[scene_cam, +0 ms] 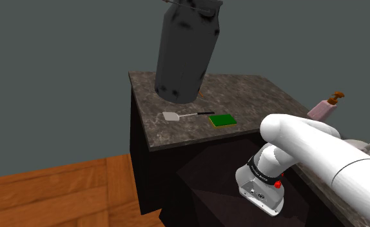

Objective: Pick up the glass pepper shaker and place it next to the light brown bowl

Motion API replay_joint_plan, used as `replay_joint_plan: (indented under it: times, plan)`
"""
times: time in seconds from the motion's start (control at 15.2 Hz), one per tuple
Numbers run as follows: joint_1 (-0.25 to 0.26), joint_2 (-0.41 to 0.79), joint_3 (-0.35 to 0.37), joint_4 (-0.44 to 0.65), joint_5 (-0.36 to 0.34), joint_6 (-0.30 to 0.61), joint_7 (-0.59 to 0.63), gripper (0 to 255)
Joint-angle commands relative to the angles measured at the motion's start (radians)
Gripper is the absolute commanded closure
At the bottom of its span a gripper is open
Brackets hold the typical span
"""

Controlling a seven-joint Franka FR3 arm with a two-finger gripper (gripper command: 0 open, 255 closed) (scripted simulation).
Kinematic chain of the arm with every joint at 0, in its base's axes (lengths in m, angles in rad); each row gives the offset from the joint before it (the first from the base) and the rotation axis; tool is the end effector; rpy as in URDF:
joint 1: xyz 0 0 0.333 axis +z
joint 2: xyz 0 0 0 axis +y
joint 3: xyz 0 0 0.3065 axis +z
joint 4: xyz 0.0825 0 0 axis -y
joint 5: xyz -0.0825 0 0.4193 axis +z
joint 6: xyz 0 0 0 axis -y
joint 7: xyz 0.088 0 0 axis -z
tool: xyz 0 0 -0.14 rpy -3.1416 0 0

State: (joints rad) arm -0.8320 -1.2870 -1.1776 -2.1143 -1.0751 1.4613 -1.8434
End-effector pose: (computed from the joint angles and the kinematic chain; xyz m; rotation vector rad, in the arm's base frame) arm -0.4111 -0.3216 0.4217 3.0686 0.1328 0.0439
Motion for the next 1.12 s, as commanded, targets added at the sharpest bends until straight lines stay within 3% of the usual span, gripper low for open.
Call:
replay_joint_plan:
  times: [0.0, 0.79, 1.06]
  plan:
    - [-0.008, -0.011, -0.017, -0.021, -0.017, 0.016, 0.002, 255]
    - [-0.03, -0.063, -0.132, -0.107, -0.119, 0.104, 0.016, 255]
    - [-0.03, -0.063, -0.132, -0.107, -0.119, 0.104, 0.016, 255]
